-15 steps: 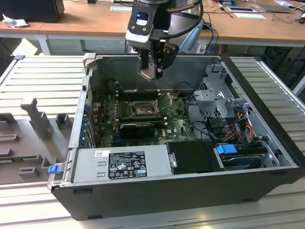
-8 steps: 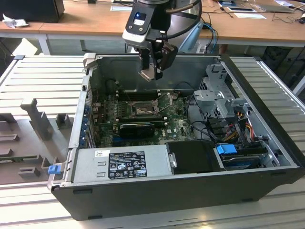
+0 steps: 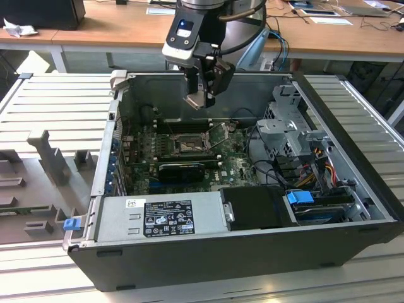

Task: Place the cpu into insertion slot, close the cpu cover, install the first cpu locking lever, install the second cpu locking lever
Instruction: 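Place the cpu into insertion slot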

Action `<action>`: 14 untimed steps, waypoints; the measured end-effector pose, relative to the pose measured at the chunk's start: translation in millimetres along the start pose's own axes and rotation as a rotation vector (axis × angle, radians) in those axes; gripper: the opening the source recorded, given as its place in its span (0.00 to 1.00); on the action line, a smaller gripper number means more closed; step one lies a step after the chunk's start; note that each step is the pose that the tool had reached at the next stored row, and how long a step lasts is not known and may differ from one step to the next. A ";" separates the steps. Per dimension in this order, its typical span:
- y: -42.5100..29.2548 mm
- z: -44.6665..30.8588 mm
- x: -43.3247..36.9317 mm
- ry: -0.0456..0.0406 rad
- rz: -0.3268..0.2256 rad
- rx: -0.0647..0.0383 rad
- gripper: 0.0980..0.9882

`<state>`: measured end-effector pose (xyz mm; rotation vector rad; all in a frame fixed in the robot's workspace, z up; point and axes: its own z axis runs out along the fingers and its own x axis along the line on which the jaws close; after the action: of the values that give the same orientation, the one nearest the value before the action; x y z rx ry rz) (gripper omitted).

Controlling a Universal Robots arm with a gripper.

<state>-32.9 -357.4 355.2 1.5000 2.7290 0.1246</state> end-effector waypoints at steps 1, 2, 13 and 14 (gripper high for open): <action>0.0 0.4 0.0 -0.0003 0.002 0.000 0.48; -0.1 0.8 0.0 -0.0006 0.005 0.000 0.48; -0.6 7.2 -0.1 -0.0140 0.167 -0.002 0.48; -0.6 7.7 -0.1 -0.0150 0.180 -0.002 0.48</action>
<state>-32.9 -357.3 347.6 1.7367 2.5770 0.1186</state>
